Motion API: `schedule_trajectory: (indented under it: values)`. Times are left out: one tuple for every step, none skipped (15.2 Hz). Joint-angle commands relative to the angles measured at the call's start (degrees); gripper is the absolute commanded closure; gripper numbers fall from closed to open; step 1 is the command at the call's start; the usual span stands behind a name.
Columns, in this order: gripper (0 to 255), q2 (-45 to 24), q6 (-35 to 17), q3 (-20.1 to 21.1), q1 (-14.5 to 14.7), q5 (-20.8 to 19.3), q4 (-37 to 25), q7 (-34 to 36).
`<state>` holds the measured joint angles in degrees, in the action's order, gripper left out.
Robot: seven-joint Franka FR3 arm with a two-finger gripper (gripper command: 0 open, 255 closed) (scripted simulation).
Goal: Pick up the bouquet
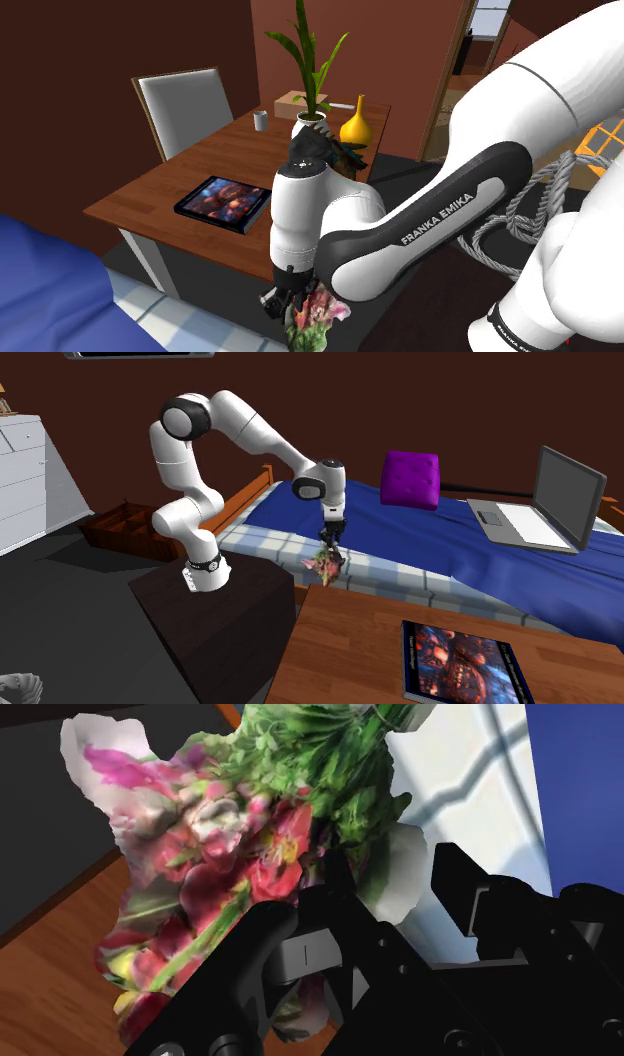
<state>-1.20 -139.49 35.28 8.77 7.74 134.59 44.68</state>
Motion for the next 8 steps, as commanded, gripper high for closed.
schedule_trajectory:
  values:
    - [255, 1.52, 1.48, 0.04, -0.05, 1.11, -0.16, -0.65]
    - [255, 2.14, 2.30, 0.01, -0.06, 1.51, -0.44, -0.88]
    - [255, 2.75, 3.13, -0.03, -0.08, 1.88, -0.74, -1.10]
    - [255, 3.34, 3.96, -0.08, -0.09, 2.23, -1.04, -1.30]
    - [255, 3.92, 4.79, -0.14, -0.10, 2.56, -1.36, -1.49]
    - [255, 4.48, 5.61, -0.21, -0.10, 2.87, -1.70, -1.67]
    - [255, 4.56, 5.74, -0.23, -0.10, 2.91, -1.75, -1.69]
    - [255, 4.57, 5.74, -0.23, -0.09, 2.92, -1.74, -1.70]
